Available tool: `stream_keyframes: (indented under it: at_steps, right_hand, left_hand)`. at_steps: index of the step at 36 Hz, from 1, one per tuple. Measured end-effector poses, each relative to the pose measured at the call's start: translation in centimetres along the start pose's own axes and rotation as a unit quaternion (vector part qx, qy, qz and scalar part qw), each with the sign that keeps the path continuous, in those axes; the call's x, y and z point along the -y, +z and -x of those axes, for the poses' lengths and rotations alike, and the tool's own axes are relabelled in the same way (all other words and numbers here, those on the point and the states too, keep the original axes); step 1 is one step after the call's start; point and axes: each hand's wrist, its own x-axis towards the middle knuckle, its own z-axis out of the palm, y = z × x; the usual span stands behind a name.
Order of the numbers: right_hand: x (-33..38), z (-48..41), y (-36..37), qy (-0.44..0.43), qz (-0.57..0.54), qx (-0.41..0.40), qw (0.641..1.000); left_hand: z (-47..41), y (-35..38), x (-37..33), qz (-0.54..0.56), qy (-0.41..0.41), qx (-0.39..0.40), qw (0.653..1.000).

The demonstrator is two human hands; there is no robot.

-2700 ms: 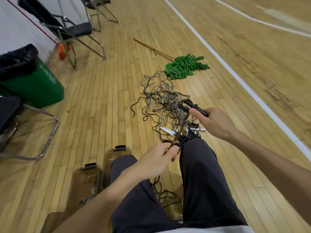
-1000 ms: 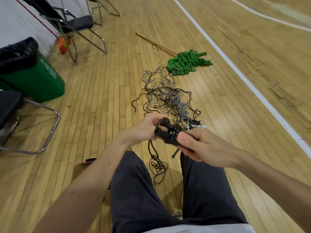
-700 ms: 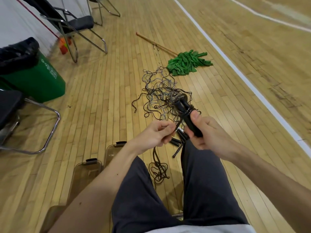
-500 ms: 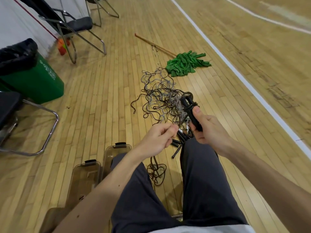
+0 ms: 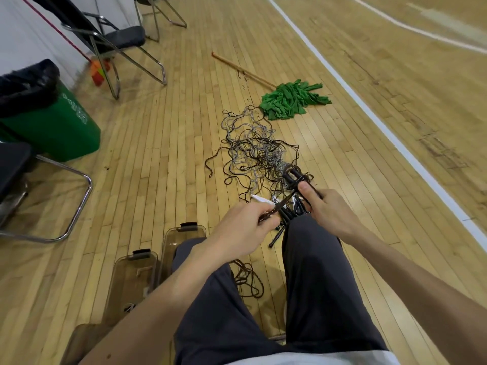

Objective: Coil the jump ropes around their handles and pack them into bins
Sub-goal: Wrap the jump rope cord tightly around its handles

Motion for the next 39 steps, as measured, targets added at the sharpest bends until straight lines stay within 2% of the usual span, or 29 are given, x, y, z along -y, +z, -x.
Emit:
stream_keyframes:
  at_steps: [4,9,12,17,21,26,33,39]
  right_hand:
    - [-0.2,-0.2,0.4,0.008,0.044,-0.003,0.999]
    - [-0.1,-0.1,1.5,0.022,0.111,0.021,0.993]
    - [0.2,0.3,2.0,0.032,0.153,0.075,0.985]
    - [1.1,1.6,1.9,0.057,0.161,0.208,0.963]
    - [2.5,2.9,1.2,0.07,0.131,0.284,0.947]
    - [4.5,4.1,0.2,0.036,0.115,0.346,0.931]
    - [5.7,5.5,-0.4,-0.008,0.121,0.404,0.907]
    - [6.2,6.9,-0.7,-0.046,0.096,0.417,0.903]
  left_hand:
    - [0.4,0.4,-0.8,-0.096,0.018,-0.025,0.995]
    - [0.2,-0.1,-1.9,-0.183,0.031,-0.02,0.983]
    - [-0.2,-1.4,-2.3,-0.238,0.053,-0.002,0.97]
    - [-1.1,-4.9,-2.9,-0.273,0.105,0.067,0.954]
    - [-1.8,-7.0,-3.0,-0.254,0.137,0.116,0.95]
    - [-2.4,-8.3,-3.1,-0.188,0.156,0.138,0.96]
    - [-2.9,-8.4,-2.6,-0.093,0.149,0.189,0.966]
    - [-3.4,-7.9,-0.8,0.035,0.143,0.221,0.964]
